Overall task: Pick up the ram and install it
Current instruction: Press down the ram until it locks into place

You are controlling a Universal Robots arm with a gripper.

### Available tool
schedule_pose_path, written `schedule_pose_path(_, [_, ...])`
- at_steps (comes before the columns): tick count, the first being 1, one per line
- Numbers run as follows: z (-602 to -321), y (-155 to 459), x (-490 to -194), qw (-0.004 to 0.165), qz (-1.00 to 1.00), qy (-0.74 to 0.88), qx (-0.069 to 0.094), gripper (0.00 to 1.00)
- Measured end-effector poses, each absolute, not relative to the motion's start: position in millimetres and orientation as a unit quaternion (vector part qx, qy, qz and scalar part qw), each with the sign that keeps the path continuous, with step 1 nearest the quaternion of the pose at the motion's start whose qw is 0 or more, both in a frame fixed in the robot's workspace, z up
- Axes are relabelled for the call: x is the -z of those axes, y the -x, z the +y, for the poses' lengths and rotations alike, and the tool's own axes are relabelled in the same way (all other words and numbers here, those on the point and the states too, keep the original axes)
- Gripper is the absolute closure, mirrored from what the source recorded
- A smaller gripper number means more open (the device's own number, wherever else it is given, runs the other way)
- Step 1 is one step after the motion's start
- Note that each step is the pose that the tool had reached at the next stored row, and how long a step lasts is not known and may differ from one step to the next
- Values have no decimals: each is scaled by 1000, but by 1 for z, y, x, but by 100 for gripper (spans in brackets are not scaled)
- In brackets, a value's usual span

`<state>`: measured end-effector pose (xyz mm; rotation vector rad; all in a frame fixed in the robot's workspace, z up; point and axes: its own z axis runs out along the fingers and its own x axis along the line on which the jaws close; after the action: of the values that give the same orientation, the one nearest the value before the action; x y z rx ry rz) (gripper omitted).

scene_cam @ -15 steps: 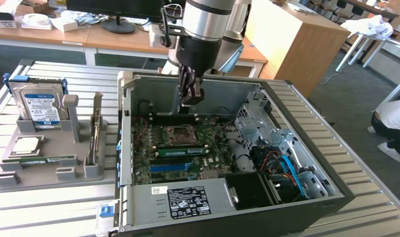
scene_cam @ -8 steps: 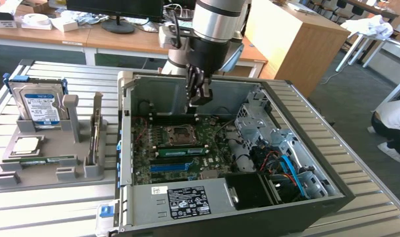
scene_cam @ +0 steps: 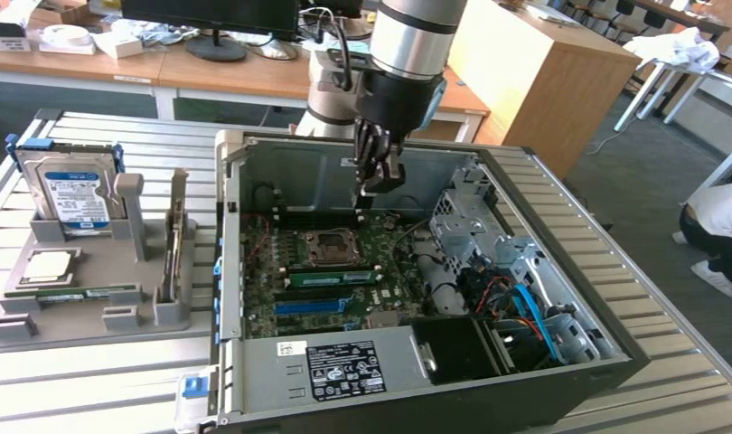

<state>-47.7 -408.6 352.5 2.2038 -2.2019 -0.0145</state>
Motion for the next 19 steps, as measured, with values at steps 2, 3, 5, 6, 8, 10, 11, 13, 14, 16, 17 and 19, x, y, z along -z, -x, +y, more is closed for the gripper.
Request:
schedule_pose_path(2, [-409, 47, -353, 13, -707, -707, 5, 90])
schedule_pose_path(3, [-409, 47, -353, 13, -707, -707, 5, 90])
schedule_pose_path(5, [-409, 47, -353, 13, -707, -707, 5, 90])
schedule_pose_path(6, [-409, 47, -353, 13, -707, -707, 5, 90])
schedule_pose_path(8, [-409, 47, -353, 13, -707, -707, 5, 90])
schedule_pose_path(10, [-409, 46, -353, 13, -707, -707, 5, 90])
schedule_pose_path(11, [-409, 46, -353, 13, -707, -707, 5, 90])
schedule_pose_path(13, [-409, 46, -353, 14, -707, -707, 5, 90])
schedule_pose_path(14, [-409, 46, -353, 14, -707, -707, 5, 90])
schedule_pose_path(16, [-409, 46, -353, 14, -707, -707, 5, 90])
schedule_pose_path(17, [-409, 46, -353, 14, -707, -707, 5, 90])
schedule_pose_path(19, [-409, 46, -353, 13, -707, -707, 5, 90])
